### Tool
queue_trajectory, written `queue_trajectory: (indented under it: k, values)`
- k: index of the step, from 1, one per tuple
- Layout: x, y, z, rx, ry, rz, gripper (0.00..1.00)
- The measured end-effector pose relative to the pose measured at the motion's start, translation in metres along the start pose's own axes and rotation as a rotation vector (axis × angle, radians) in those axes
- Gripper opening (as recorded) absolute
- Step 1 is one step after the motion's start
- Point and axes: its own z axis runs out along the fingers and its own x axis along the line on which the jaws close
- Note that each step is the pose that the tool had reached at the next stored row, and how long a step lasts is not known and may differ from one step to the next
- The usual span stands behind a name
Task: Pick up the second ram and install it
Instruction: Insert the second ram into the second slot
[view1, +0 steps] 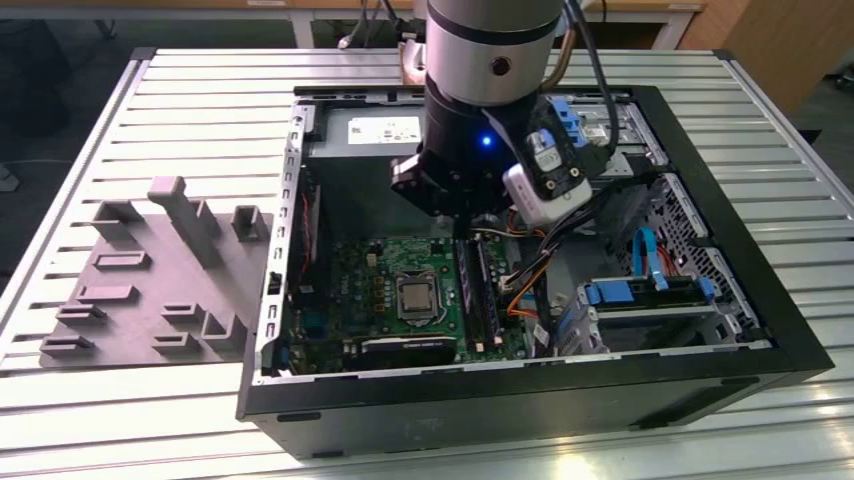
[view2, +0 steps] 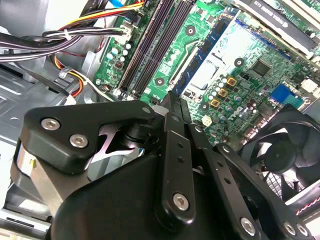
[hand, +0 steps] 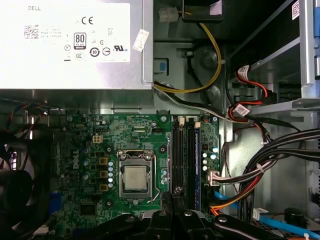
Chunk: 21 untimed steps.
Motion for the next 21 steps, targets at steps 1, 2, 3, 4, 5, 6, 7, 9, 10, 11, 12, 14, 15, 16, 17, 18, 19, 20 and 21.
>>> queue_trajectory:
  k: [1, 2, 3, 4, 5, 6, 7, 9, 10, 11, 12, 14, 15, 16, 17, 18, 19, 20, 21]
  values:
    - [0.0, 0.0, 0.0005, 0.0002, 0.0001, 0.0, 0.12]
    - [0.0, 0.0, 0.0012, 0.0001, 0.0, 0.0, 0.12]
    - [0.0, -0.0001, 0.0018, 0.0001, 0.0001, 0.0, 0.12]
    - [0.0, -0.0001, 0.0024, 0.0001, 0.0, 0.0, 0.12]
    - [0.0, -0.0001, 0.0029, 0.0001, 0.0, 0.0, 0.12]
    - [0.0, -0.0001, 0.0035, 0.0001, 0.0, 0.0, 0.12]
    - [0.0, -0.0002, 0.0039, 0.0002, 0.0001, 0.0, 0.12]
    - [0.0, -0.0002, 0.0049, 0.0002, 0.0001, 0.0, 0.12]
    - [0.0, -0.0002, 0.0053, 0.0001, 0.0001, 0.0, 0.12]
    - [0.0, -0.0002, 0.0057, 0.0002, 0.0001, 0.0, 0.12]
    - [0.0, -0.0002, 0.0061, 0.0002, 0.0001, 0.0, 0.12]
    - [0.0, -0.0002, 0.007, 0.0001, 0.0001, 0.0, 0.12]
    - [0.0, -0.0003, 0.0073, 0.0001, 0.0001, 0.0, 0.12]
    - [0.0, -0.0003, 0.0077, 0.0002, 0.0001, 0.0, 0.12]
    - [0.0, -0.0003, 0.0081, 0.0002, 0.0001, 0.0, 0.12]
    - [0.0, -0.0003, 0.0085, 0.0001, 0.0001, 0.0, 0.12]
    - [0.0, -0.0003, 0.0089, 0.0001, 0.0001, 0.0, 0.12]
    - [0.0, -0.0003, 0.0093, 0.0001, 0.0, 0.0, 0.12]
    - [0.0, -0.0004, 0.0097, 0.0001, 0.0, 0.0, 0.12]
